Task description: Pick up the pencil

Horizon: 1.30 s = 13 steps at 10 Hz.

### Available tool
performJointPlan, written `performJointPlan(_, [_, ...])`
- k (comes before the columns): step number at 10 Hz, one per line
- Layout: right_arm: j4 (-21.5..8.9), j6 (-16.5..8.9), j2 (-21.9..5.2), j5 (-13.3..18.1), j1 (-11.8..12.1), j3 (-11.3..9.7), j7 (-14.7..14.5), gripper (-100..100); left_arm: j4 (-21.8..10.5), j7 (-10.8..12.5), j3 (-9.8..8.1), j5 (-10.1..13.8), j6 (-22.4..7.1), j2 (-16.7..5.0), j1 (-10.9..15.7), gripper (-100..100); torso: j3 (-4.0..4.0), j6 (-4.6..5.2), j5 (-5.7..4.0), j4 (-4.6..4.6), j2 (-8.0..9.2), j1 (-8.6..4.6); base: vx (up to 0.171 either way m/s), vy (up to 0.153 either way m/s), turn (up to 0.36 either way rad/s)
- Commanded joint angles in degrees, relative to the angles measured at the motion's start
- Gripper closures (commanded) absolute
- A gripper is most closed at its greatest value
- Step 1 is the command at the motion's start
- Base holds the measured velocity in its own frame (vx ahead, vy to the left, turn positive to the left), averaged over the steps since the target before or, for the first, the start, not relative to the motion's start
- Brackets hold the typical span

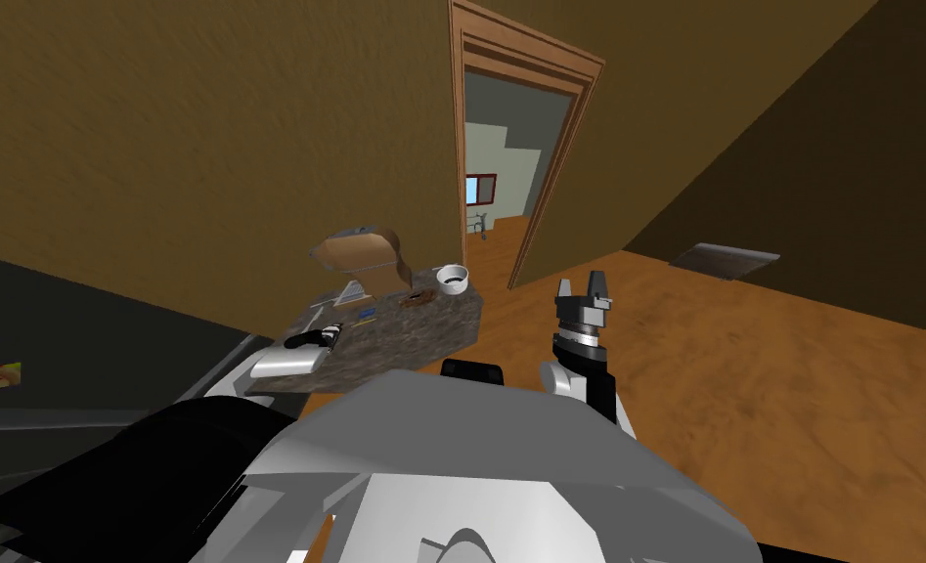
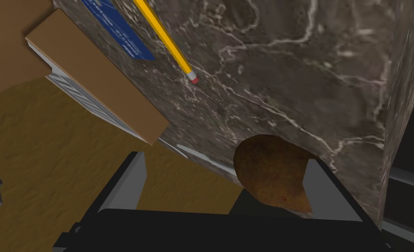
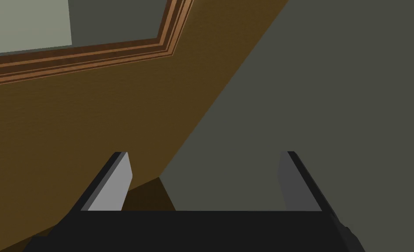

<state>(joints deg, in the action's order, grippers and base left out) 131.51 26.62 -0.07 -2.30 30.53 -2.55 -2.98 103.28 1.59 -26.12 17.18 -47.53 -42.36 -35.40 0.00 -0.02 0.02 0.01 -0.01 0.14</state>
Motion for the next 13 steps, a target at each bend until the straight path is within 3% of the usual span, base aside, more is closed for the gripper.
performJointPlan(1, [0.00,0.00,0.00,0.00,0.00,0.00,0.00,0,-0.49,0.28,-0.11,0.07,-1.73,-0.41,-0.03,-100,0.00,0.00,0.00,0.00,0.00,0.00,0.005,0.024,-0.135])
performJointPlan(6, [0.00,0.00,0.00,0.00,0.00,0.00,0.00,0,-4.62,1.72,-0.52,1.45,-9.41,-3.38,-0.17,-100,0.02,-0.03,0.01,0.01,0.03,0.02,0.002,0.034,-0.230])
performJointPlan(7, [0.00,0.00,0.00,0.00,0.00,0.00,0.00,0,-4.62,1.72,-0.52,1.45,-9.56,-3.38,-0.17,-100,0.01,-0.02,0.01,0.01,0.02,0.06,0.003,0.042,-0.138])
performJointPlan(11, [0.00,0.00,0.00,0.00,0.01,0.01,0.00,0,-7.64,2.82,0.03,2.54,-14.57,-4.37,-0.29,-100,0.02,-0.04,0.02,0.01,0.04,0.07,-0.005,0.043,-0.210])
performJointPlan(12, [0.00,0.00,0.00,0.00,0.01,0.01,0.00,0,-7.11,2.51,-0.36,2.67,-13.75,-4.54,-0.39,-100,0.03,-0.05,0.02,0.01,0.06,0.08,-0.006,0.025,-0.041])
performJointPlan(13, [0.00,0.00,0.00,0.00,0.02,0.01,0.00,0,-7.23,2.51,-0.37,2.76,-13.98,-4.59,-0.40,0,0.03,-0.10,0.01,0.01,0.04,0.00,0.000,0.000,0.000])
